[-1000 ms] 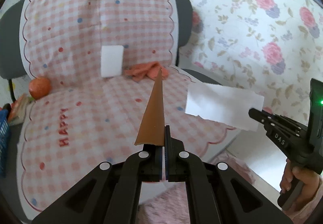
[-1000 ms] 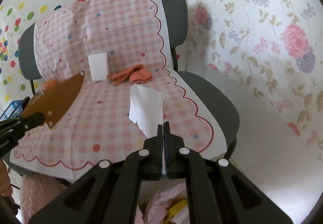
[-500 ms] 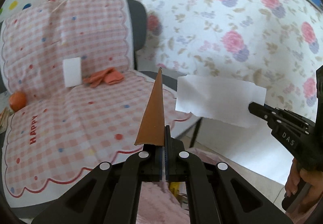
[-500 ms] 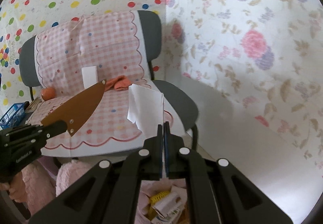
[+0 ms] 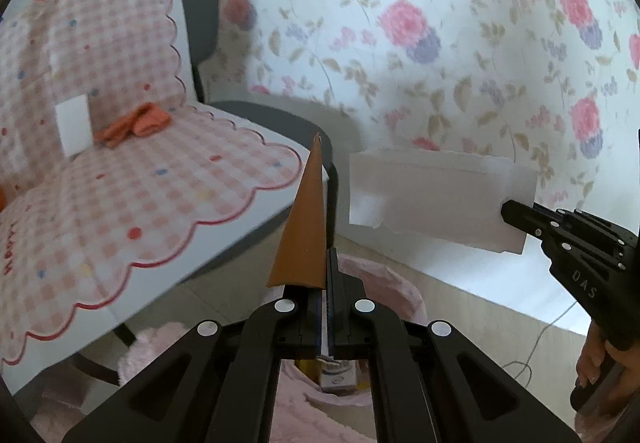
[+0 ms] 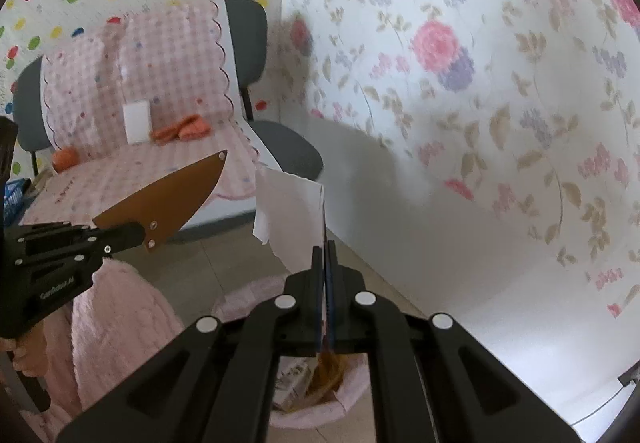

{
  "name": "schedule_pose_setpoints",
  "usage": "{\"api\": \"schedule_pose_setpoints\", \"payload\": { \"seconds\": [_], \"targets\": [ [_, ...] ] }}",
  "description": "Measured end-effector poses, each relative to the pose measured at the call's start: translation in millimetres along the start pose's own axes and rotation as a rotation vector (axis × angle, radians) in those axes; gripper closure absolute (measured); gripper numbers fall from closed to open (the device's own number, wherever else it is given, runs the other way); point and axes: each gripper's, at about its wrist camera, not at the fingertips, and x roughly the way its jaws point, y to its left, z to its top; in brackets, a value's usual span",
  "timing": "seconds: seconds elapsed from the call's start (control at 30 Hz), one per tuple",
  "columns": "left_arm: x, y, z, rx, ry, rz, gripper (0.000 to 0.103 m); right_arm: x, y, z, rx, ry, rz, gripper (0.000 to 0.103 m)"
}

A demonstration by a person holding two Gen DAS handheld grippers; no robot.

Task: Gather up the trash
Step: 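Carry both items to the trash bag and open both grippers over it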

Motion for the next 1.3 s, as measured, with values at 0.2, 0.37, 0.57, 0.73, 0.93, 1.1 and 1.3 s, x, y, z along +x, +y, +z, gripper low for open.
{"api": "schedule_pose_setpoints", "payload": {
  "seconds": [0.2,0.37,0.57,0.73,0.93,1.1,1.3],
  "targets": [
    [31,-7,2,0.012,0.076,-0.024,0.101,20,-8,-11,0.008,0.068,-0.008,0.101],
    [42,-11,7,0.013,0.095,-0.022,0.099,33,-9,-12,0.005,0.102,0.008,0.101],
    [47,-7,12,-0.001,0.108,-0.011,0.079,44,-9,-5,-0.001,0.103,0.026,0.096],
    [33,4,12,-0.024,0.075,0.008,0.063,44,-5,-1,-0.004,0.096,0.039,0.085],
    [18,14,11,-0.049,0.048,0.033,0.062,35,-1,4,-0.001,0.073,0.051,0.085],
    [7,21,9,-0.055,0.031,0.069,0.062,28,3,8,0.008,0.058,0.073,0.085],
    [-16,43,8,-0.086,-0.002,0.126,0.062,24,9,19,0.029,0.029,0.117,0.085]
  ]
}}
